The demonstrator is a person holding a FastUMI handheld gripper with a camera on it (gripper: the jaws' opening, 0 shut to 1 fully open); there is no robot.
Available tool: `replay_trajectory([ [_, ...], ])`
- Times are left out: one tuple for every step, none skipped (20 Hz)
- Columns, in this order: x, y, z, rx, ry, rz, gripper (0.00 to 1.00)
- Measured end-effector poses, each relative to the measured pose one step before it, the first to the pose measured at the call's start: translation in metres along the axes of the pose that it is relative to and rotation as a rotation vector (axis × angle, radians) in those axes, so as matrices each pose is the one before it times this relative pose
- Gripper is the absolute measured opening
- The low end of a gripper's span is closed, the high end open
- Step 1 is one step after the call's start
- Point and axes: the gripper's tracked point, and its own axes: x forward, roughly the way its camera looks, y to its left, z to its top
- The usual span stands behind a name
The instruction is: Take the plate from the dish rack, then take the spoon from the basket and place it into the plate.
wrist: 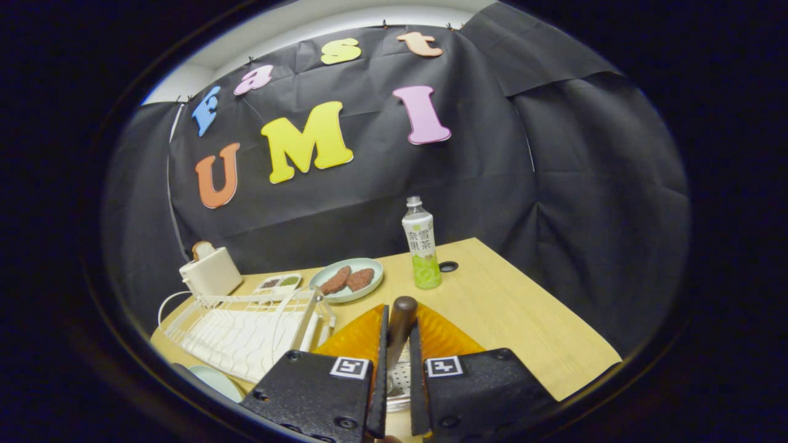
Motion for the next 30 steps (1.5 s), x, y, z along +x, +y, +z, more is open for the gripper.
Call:
replay_trajectory([
  [-0.00244,-0.00102,0.00418,-0.01650,-0.00987,-0.01521,0.19],
  [-0.00249,0.00286,0.00345,-0.00704,-0.00716,0.00157,0.18],
  [-0.00453,0.00257,0.00335,-0.00144,-0.00512,-0.00017,0.17],
  [-0.00549,0.00161,0.00561,-0.00003,-0.01216,-0.00361,0.16],
  [-0.00519,0.00062,0.00721,-0.00360,-0.01905,-0.00609,0.16],
  [-0.00539,-0.00041,0.00898,-0.01425,-0.02523,-0.01089,0.16],
  [-0.00783,-0.00035,0.01277,-0.01945,-0.03362,-0.01392,0.16],
  [-0.00768,0.00023,0.01188,-0.01695,-0.02780,-0.01473,0.16],
  [-0.00852,0.00038,0.01080,-0.01964,-0.02010,-0.01765,0.16],
  [-0.01011,0.00240,0.00927,-0.01167,-0.01736,-0.00794,0.16],
  [-0.01126,0.00552,0.01028,-0.00974,-0.01832,0.00058,0.16],
  [-0.01075,0.00490,0.00616,-0.00325,-0.00979,0.00037,0.16],
  [-0.01382,0.00758,0.00779,0.00131,-0.01377,0.00313,0.16],
  [-0.01134,0.00863,0.00508,0.00251,-0.01081,0.00902,0.16],
  [-0.01380,0.01216,0.00445,0.00288,-0.00809,0.01362,0.16],
  [-0.01004,0.01258,0.00147,0.00448,0.00089,0.01637,0.16],
  [-0.01002,0.01511,-0.00097,0.00553,0.00492,0.02541,0.16],
  [-0.00919,0.01503,-0.00319,0.00907,0.01228,0.02412,0.16],
  [-0.00629,0.01429,-0.00346,0.00847,0.01064,0.02275,0.16],
  [-0.00535,0.01372,-0.00475,0.01202,0.01238,0.02117,0.16],
  [-0.00301,0.01541,-0.00644,0.01091,0.01304,0.02464,0.16],
  [-0.00181,0.01524,-0.00719,0.01280,0.01170,0.02455,0.16],
  [-0.00064,0.01468,-0.00809,0.01179,0.01319,0.02111,0.16],
  [-0.00014,0.01313,-0.00935,0.00978,0.01205,0.02190,0.16],
  [0.00109,0.01267,-0.00940,0.00642,0.01180,0.01864,0.16],
  [0.00162,0.01107,-0.01056,0.00502,0.01441,0.01640,0.16],
  [0.00150,0.00990,-0.01202,0.00252,0.01670,0.01503,0.16],
  [0.00150,0.00949,-0.01161,0.00967,0.01066,0.01137,0.16],
  [0.00343,0.00815,-0.01154,-0.00207,0.01352,0.01013,0.16],
  [0.00372,0.00658,-0.01463,-0.00425,0.01943,0.00836,0.16],
])
